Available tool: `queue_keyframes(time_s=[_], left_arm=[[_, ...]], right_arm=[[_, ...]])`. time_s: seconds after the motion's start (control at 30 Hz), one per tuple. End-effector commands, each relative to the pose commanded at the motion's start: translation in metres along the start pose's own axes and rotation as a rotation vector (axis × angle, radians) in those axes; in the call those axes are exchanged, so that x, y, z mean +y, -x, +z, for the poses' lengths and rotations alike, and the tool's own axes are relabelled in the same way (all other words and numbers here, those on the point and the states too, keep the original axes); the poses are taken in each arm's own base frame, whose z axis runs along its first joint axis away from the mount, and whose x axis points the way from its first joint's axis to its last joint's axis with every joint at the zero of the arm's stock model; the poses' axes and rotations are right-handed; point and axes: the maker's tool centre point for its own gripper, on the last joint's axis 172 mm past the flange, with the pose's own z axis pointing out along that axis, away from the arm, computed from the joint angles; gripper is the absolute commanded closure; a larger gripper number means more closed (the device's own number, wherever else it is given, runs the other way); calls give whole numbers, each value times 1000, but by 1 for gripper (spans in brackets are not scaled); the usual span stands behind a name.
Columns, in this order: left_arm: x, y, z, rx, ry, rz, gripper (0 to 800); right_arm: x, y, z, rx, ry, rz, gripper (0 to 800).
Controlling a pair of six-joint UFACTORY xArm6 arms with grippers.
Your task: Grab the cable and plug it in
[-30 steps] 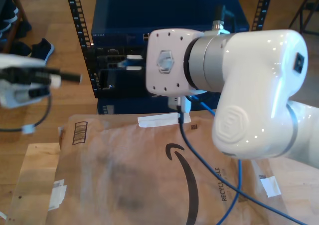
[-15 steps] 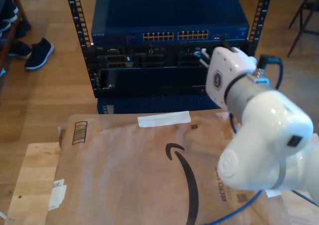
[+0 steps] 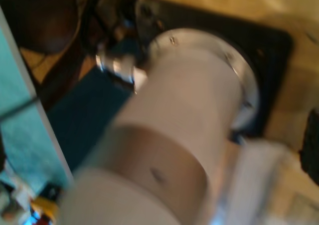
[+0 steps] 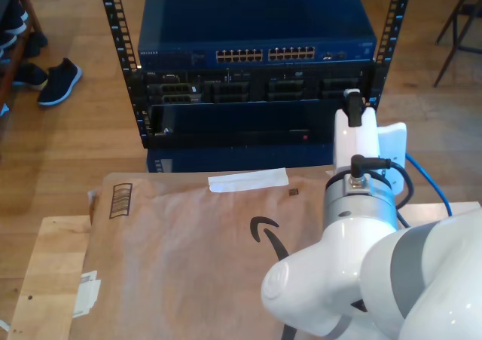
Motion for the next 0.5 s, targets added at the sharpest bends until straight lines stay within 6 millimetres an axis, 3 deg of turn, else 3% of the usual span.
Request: queue_keyframes(time_s=[0.17, 0.23, 0.37, 0.5], left_arm=[[-2, -26, 59, 17, 136, 77, 0], [-8, -38, 64, 40, 189, 60, 0], [11, -30, 59, 3, 340, 95, 0], [2, -29, 66, -12, 391, 99, 0]], right_arm=[[8, -7, -1, 23, 24, 8, 800], [9, -8, -1, 25, 27, 9, 800], [11, -10, -1, 30, 33, 14, 800], [17, -19, -4, 48, 49, 17, 800]])
